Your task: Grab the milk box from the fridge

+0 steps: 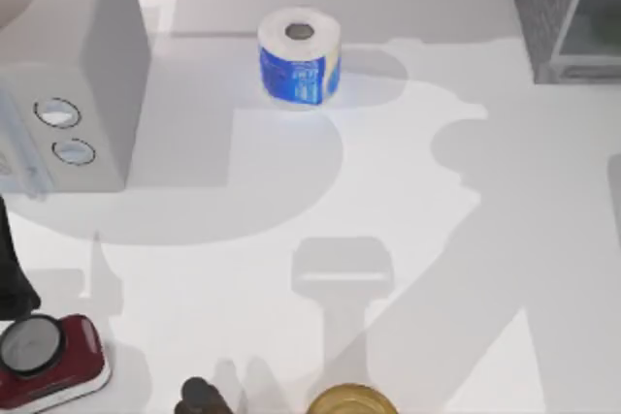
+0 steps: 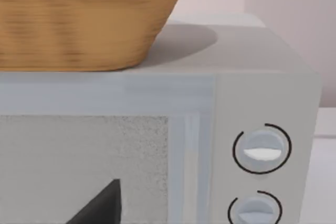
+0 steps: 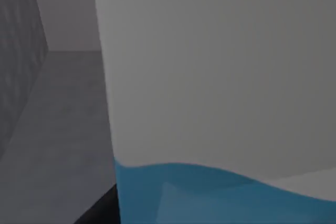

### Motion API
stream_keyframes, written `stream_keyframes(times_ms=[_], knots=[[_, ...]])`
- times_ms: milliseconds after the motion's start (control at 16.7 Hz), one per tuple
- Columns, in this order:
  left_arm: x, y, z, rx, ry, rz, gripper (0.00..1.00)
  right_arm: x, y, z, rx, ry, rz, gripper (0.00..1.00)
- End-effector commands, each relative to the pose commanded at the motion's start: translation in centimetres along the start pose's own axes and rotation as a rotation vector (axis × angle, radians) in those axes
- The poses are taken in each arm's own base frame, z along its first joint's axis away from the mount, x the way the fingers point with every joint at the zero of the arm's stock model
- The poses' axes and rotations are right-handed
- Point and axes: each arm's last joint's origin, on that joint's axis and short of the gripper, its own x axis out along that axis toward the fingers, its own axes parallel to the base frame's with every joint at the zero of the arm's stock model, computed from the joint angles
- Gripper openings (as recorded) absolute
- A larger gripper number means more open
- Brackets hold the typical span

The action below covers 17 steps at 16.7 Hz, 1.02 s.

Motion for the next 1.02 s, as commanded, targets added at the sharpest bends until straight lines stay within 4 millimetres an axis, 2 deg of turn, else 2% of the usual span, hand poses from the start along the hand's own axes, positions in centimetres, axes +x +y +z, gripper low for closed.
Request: stream_keyframes(times_ms=[660, 1020], knots=[[0.0, 0.0, 0.0, 0.0, 0.0, 0.0, 1.0, 0.0, 0.0, 0.0, 0.0, 0.0, 0.0, 0.02], [0.0, 0.0, 0.0, 0.0, 0.0, 0.0, 1.0, 0.0, 0.0, 0.0, 0.0, 0.0, 0.0, 0.0]])
